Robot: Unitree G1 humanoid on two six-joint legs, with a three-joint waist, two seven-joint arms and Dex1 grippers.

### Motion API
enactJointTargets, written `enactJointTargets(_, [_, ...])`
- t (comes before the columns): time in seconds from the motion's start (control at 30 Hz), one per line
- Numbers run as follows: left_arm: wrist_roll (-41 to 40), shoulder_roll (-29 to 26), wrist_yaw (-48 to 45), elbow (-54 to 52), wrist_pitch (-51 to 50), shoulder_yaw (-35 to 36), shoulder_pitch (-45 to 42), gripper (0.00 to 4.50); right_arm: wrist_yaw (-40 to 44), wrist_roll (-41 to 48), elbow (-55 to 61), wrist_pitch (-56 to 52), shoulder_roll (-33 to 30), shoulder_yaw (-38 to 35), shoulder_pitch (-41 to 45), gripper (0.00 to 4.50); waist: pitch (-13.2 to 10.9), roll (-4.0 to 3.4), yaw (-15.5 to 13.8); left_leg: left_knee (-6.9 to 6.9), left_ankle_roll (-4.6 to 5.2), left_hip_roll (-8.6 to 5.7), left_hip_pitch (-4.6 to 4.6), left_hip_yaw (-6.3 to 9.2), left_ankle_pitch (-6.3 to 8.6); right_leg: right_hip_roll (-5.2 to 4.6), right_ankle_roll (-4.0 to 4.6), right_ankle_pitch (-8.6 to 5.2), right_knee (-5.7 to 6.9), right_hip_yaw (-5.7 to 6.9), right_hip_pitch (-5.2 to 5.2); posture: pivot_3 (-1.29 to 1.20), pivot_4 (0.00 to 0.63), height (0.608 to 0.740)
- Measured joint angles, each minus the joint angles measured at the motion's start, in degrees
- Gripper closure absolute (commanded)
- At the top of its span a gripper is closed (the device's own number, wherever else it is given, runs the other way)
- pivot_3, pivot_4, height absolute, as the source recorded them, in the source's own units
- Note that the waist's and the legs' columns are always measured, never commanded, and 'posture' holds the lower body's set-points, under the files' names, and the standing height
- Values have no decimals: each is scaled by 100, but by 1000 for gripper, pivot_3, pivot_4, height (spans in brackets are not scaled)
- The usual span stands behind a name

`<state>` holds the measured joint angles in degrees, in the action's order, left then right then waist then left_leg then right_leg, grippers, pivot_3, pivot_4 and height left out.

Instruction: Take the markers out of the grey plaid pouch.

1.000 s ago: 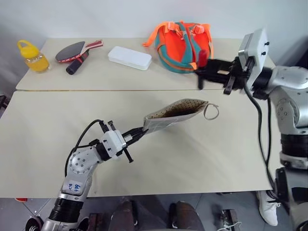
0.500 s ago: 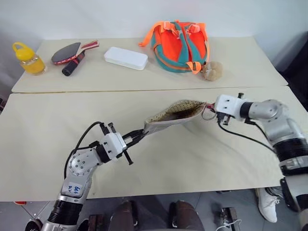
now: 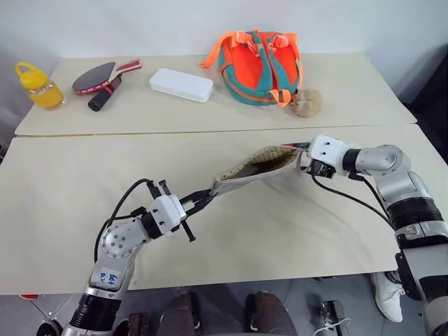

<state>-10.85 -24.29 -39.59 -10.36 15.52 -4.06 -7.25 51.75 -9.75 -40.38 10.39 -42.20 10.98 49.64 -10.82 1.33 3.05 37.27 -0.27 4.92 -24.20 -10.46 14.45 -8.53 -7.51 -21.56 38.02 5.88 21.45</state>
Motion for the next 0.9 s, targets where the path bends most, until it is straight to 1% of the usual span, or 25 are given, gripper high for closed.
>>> enactJointTargets(0.1, [-5, 0, 2, 0, -26, 6, -3, 4500, 110, 506, 252, -311, 3, -456, 273, 1230, -4, -8, 8, -1, 0, 0, 0, 0, 0, 0, 0, 0, 2, -2, 3, 0, 150, 740])
enactJointTargets(0.2, [-17, 14, 18, 0, -53, 20, -19, 4500, 305, 1217, 899, -809, 8, -993, 620, 1812, -4, -8, 0, -3, 0, 2, 0, 4, 0, 0, 0, 0, 2, 1, 2, 0, 150, 740])
enactJointTargets(0.23, [-18, 14, 17, 0, -53, 21, -23, 4500, 440, 1483, 1245, -1011, 18, -1130, 630, 2127, -4, -7, -9, -4, 0, 1, 0, 8, 0, 0, 0, 0, -1, 5, -2, 0, 150, 740])
enactJointTargets(0.33, [-17, 30, 16, 3, -54, 26, -43, 4500, 780, 2056, 2017, -1530, 115, -1176, 476, 3144, -4, -7, -34, -4, 1, 0, -2, 10, 1, 0, 0, 0, -3, 5, -3, 0, 150, 740])
enactJointTargets(0.4, [-18, 58, 11, 7, -60, 12, -104, 4500, 1140, 2618, 2874, -2272, 108, -1139, 107, 3872, -4, -7, -73, -4, 1, 0, -4, 13, 1, 0, 0, 0, -3, 6, -2, 0, 150, 740])
enactJointTargets(0.43, [-19, 60, 10, 7, -63, 18, -113, 4500, 1305, 2844, 3232, -2552, 103, -1095, -46, 4195, -4, -7, -98, -5, 1, 0, -4, 14, 1, 0, 0, 0, -4, 6, -1, 0, 150, 740])
enactJointTargets(0.47, [-19, 67, 3, 7, -67, 10, -135, 4500, 1497, 3184, 3799, -3088, 5, -1039, -305, 4472, -4, -7, -135, -6, 2, -2, -7, 15, 1, -1, 0, 0, -4, 6, 0, 0, 150, 740])
enactJointTargets(0.53, [-21, 64, -1, 13, -71, 23, -133, 4500, 1644, 3459, 4442, -3640, -45, -876, -492, 4472, -4, -7, -142, -2, 3, -2, -8, 16, 2, -2, 0, 0, -6, 6, -1, 0, 150, 740])
enactJointTargets(0.6, [-20, 66, -6, 14, -71, 21, -134, 4500, 1670, 3391, 4743, -3695, -130, -698, -563, 4472, -4, -7, -146, 3, 3, -2, -8, 15, 2, -2, 0, 0, -5, 7, -2, 0, 150, 740])
enactJointTargets(0.67, [-20, 66, -8, 13, -71, 22, -132, 4500, 1663, 3058, 4770, -3454, -247, -552, -613, 4472, -4, -7, -145, 8, 3, -2, -7, 15, 2, -2, 0, 0, -5, 8, -5, 0, 150, 740])
enactJointTargets(0.9, [-30, 99, -18, 6, -147, -23, -135, 4500, 1679, 2154, 4525, -2470, -260, -64, -739, 4472, -4, -7, -142, 2, 2, -2, -6, 13, 2, 0, 0, 0, -5, 9, -2, 0, 150, 740])
